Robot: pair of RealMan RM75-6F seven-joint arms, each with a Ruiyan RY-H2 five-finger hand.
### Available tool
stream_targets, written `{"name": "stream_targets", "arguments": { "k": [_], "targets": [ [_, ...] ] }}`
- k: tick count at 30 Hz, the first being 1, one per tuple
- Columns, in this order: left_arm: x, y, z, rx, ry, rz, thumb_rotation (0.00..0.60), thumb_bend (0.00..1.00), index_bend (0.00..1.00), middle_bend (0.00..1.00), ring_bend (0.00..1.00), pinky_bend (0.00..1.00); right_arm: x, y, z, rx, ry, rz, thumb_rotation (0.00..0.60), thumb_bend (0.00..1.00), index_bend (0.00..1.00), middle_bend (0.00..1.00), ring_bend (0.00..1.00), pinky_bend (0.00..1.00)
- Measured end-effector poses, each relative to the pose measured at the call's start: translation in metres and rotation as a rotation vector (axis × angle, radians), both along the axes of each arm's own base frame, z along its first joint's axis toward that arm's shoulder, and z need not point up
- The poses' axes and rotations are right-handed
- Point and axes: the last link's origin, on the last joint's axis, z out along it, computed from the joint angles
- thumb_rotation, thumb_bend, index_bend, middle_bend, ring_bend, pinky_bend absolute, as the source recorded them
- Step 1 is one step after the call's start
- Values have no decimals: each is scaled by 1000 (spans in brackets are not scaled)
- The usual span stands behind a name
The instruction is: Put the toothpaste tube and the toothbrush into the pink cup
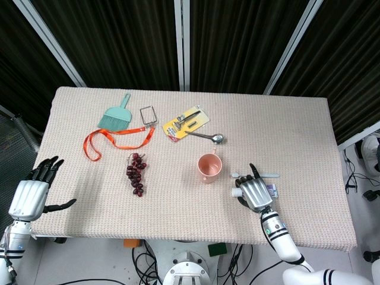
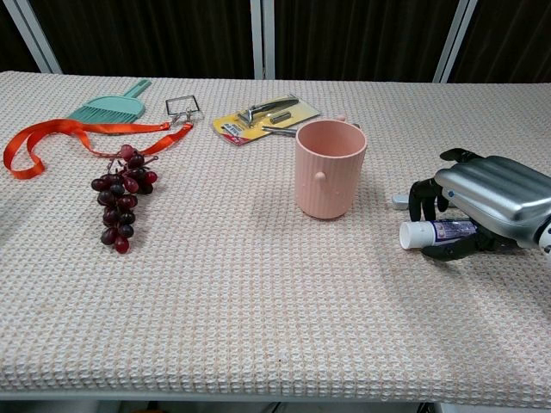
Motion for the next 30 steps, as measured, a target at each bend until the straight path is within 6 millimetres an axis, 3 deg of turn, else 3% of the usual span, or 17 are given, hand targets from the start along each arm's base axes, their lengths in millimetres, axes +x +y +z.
{"name": "stream_targets", "arguments": {
  "k": [10,16,22,30],
  "targets": [
    [-1,-1,1,4,-4,3,376,0,90,45,63,255,0,-1,8,-18,-34,26,600,767,677,578,493,23],
    [-2,-3,3,9,-5,6,376,0,90,45,63,255,-3,1,25,-52,-127,49,600,766,678,579,494,22],
    [-3,-4,4,15,-7,4,375,0,89,45,63,255,-3,2,52,-99,-284,76,600,762,678,580,493,22],
    [-2,-5,7,22,-4,0,377,0,90,45,63,255,26,-10,80,-131,-628,160,600,737,679,577,490,26]
  ]
}}
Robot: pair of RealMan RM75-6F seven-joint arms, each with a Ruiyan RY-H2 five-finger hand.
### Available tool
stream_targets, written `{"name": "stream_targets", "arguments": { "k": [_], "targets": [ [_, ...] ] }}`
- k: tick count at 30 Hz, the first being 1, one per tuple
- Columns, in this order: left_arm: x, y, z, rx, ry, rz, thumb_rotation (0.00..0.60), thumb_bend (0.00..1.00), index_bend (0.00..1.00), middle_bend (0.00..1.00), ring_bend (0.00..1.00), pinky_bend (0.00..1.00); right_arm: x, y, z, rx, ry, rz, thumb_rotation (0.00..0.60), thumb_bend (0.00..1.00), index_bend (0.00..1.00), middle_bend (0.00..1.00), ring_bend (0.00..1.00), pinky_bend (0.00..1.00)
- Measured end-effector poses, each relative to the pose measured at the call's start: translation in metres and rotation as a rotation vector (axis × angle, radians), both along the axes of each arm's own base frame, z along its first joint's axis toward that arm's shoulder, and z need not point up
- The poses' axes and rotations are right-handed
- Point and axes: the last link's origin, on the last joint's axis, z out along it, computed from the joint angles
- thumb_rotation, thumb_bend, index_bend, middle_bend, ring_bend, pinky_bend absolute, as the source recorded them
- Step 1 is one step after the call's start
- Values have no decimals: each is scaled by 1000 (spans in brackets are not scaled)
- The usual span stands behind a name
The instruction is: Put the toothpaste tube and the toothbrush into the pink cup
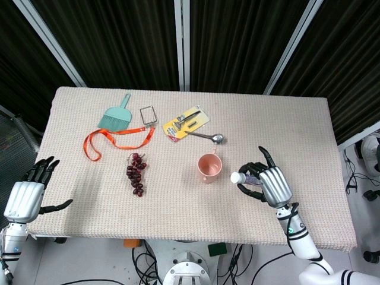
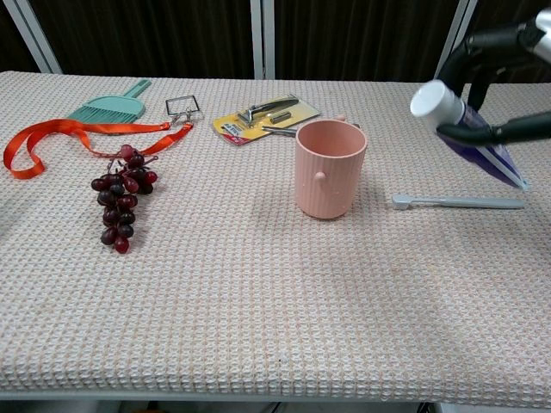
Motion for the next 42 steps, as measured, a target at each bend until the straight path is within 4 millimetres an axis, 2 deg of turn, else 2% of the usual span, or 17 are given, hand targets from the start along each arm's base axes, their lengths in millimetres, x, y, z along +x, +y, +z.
{"name": "stream_targets", "arguments": {
  "k": [4,8,15,20,31,42],
  "targets": [
    [-1,0,2,2,2,3,374,0,90,45,63,255,23,-11,1,11,-197,51,600,729,680,577,491,26],
    [-3,0,3,2,1,12,381,0,89,45,63,255,52,-25,-8,39,-420,75,600,732,681,576,491,26],
    [-7,0,3,1,-2,24,379,0,90,44,63,255,74,-48,-30,159,-623,2,600,738,681,575,492,26],
    [-11,2,2,-6,-1,35,378,0,89,45,63,254,78,-61,-46,222,-661,-37,600,736,681,571,493,26],
    [-14,2,3,1,-3,36,378,0,89,45,63,255,78,-76,-61,231,-673,-46,600,739,682,572,493,26],
    [-15,0,6,21,-10,21,379,0,90,45,63,255,64,-80,-86,273,-610,-75,600,737,683,569,494,26]
  ]
}}
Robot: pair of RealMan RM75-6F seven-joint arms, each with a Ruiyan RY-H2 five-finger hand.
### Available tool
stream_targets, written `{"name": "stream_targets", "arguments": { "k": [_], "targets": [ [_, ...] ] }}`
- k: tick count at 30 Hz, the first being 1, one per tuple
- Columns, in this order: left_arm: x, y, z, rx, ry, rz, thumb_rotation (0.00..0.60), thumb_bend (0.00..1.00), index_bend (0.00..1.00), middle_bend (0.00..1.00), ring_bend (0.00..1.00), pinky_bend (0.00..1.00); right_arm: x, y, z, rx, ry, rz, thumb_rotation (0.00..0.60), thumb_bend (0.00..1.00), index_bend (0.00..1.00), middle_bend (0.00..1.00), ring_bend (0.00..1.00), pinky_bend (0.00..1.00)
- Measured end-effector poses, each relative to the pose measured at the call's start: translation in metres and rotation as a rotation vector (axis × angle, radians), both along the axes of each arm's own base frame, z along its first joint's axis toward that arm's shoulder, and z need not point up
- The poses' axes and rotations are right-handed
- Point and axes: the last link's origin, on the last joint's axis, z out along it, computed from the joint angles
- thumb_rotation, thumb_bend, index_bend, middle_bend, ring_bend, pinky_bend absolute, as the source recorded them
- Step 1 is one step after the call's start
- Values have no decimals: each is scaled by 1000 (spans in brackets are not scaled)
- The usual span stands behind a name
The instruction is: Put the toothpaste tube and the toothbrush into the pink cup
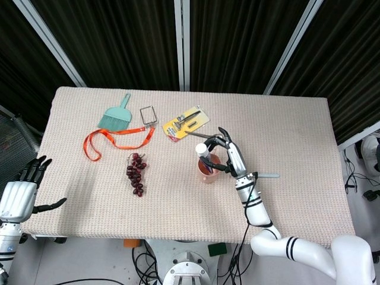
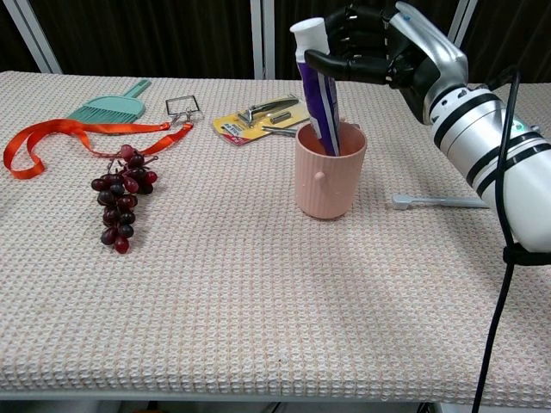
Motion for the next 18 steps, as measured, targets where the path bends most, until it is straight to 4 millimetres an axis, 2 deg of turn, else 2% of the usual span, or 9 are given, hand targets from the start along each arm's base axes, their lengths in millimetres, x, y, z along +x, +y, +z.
{"name": "stream_targets", "arguments": {
  "k": [9,18],
  "targets": [
    [2,0,-1,0,-3,-13,380,0,89,45,64,255,-11,4,-16,10,67,26,600,737,684,566,494,29],
    [3,0,0,2,-2,-15,391,0,90,45,63,254,-17,7,-21,21,86,41,600,752,656,532,476,29]
  ]
}}
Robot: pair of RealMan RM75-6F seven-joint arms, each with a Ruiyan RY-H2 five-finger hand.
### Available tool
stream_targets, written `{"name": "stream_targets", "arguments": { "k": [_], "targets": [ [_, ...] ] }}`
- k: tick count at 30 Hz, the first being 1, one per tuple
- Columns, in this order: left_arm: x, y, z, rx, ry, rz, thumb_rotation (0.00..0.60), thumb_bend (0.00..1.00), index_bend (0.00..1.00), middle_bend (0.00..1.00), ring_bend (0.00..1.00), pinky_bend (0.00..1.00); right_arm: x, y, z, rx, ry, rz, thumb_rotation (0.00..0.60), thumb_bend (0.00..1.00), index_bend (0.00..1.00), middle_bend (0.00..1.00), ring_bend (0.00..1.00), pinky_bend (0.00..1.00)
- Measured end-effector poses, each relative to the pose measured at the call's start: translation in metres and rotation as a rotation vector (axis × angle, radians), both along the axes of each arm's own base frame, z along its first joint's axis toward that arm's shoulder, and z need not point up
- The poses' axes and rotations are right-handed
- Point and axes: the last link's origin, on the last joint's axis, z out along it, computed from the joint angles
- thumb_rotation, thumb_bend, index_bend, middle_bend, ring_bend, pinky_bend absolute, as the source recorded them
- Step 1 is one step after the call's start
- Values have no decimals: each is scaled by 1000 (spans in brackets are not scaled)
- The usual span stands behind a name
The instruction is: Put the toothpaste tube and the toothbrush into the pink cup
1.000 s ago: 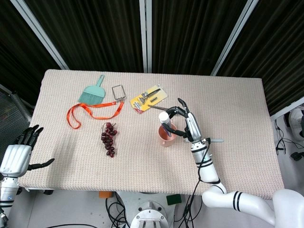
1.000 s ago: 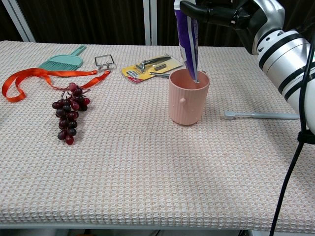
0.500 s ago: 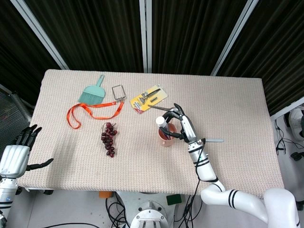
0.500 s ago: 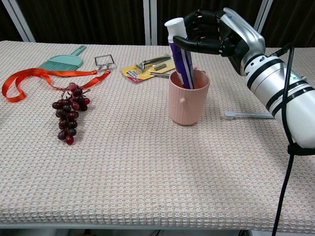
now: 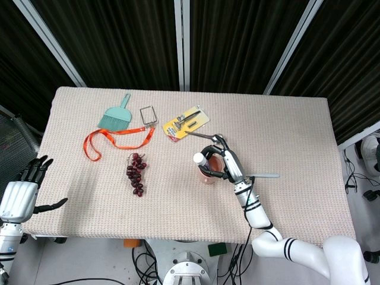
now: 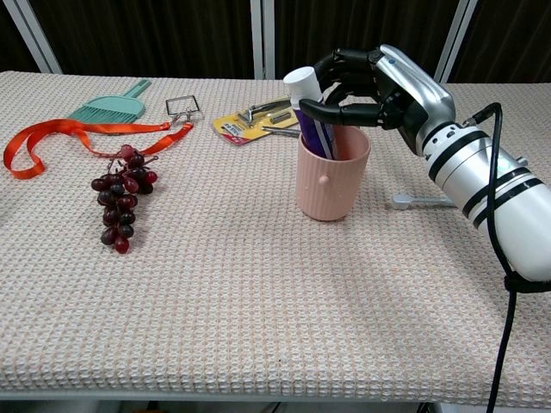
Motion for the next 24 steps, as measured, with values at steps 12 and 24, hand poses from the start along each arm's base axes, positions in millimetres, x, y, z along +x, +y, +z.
{"name": "stream_targets", "arguments": {
  "k": [12,24],
  "targets": [
    [1,0,2,7,4,-3,430,0,89,45,63,254,-4,0,-2,34,0,-3,600,564,460,405,320,28],
    [3,1,1,2,10,0,442,0,89,45,63,254,-8,4,10,27,-16,-3,600,472,402,364,276,21]
  ]
}}
